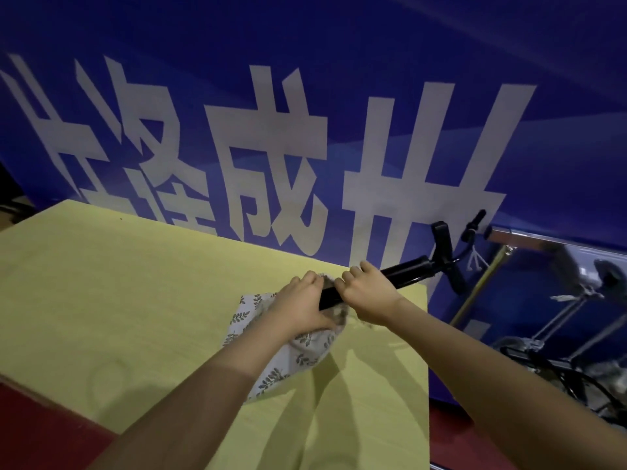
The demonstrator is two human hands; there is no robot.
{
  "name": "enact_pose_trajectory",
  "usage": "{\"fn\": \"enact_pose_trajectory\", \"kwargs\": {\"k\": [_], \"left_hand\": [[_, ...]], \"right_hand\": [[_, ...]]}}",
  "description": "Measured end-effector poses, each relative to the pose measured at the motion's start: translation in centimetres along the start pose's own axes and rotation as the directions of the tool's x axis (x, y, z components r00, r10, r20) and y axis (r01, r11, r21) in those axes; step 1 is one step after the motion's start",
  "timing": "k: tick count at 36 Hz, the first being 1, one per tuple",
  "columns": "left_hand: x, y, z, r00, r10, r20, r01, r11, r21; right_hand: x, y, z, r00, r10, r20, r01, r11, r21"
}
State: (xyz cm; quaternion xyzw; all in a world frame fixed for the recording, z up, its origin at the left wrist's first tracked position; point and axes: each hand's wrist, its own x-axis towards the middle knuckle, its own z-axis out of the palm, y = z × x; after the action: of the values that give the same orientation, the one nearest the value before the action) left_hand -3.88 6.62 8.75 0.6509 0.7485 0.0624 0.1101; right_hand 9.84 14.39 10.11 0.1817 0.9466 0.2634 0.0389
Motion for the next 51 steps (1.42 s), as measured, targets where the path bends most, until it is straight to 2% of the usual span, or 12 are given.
{"fn": "enact_pose_trajectory", "kwargs": {"k": [5,9,14,16,19,23,25,28,32,41,44,51], "left_hand": [[0.9,0.2,0.5,0.976,-0.067,-0.207,0.105,0.979,0.176],[1.6,-0.1,0.6,0.969,-0.125,-0.213,0.159,0.976,0.149],[1.5,-1.8,0.5,0.937,-0.182,-0.299,0.201,0.979,0.033],[1.5,-2.1,0.3,0.922,-0.195,-0.334,0.201,0.979,-0.018],[1.4,-2.1,-0.2,0.9,-0.217,-0.377,0.189,0.976,-0.11],[0.8,-2.1,-1.0,0.885,-0.215,-0.412,0.131,0.966,-0.221],[0.5,-2.1,-1.4,0.875,-0.217,-0.433,0.103,0.957,-0.271],[0.1,-2.3,-1.9,0.854,-0.228,-0.468,0.072,0.942,-0.327],[-0.3,-2.6,-2.4,0.841,-0.231,-0.49,0.035,0.926,-0.376],[-0.5,-2.9,-1.9,0.815,-0.302,-0.494,0.04,0.88,-0.473],[-0.5,-3.0,-1.5,0.811,-0.315,-0.493,0.051,0.878,-0.477],[-0.5,-3.1,-1.2,0.815,-0.316,-0.485,0.038,0.865,-0.5]], "right_hand": [[0.8,1.0,0.7,0.97,-0.013,-0.242,0.0,0.999,-0.053],[0.6,1.2,1.4,0.89,0.074,-0.451,-0.056,0.997,0.054],[-0.3,1.2,1.4,0.829,0.169,-0.532,-0.053,0.973,0.226],[-0.4,0.8,1.8,0.848,0.211,-0.486,-0.05,0.945,0.323],[0.0,0.0,2.1,0.91,0.33,-0.253,-0.147,0.823,0.548],[1.4,-0.3,2.0,0.921,0.39,-0.004,-0.272,0.65,0.709],[2.2,-0.2,1.6,0.911,0.399,0.106,-0.339,0.577,0.743],[3.1,0.1,1.4,0.889,0.407,0.208,-0.425,0.569,0.704],[3.3,0.5,1.7,0.911,0.391,0.135,-0.366,0.61,0.703],[2.5,1.8,-0.6,0.896,0.438,0.071,-0.233,0.328,0.915],[2.2,2.6,-1.0,0.885,0.465,0.004,-0.192,0.357,0.914],[1.3,4.3,-1.5,0.867,0.496,0.042,-0.252,0.365,0.896]]}}
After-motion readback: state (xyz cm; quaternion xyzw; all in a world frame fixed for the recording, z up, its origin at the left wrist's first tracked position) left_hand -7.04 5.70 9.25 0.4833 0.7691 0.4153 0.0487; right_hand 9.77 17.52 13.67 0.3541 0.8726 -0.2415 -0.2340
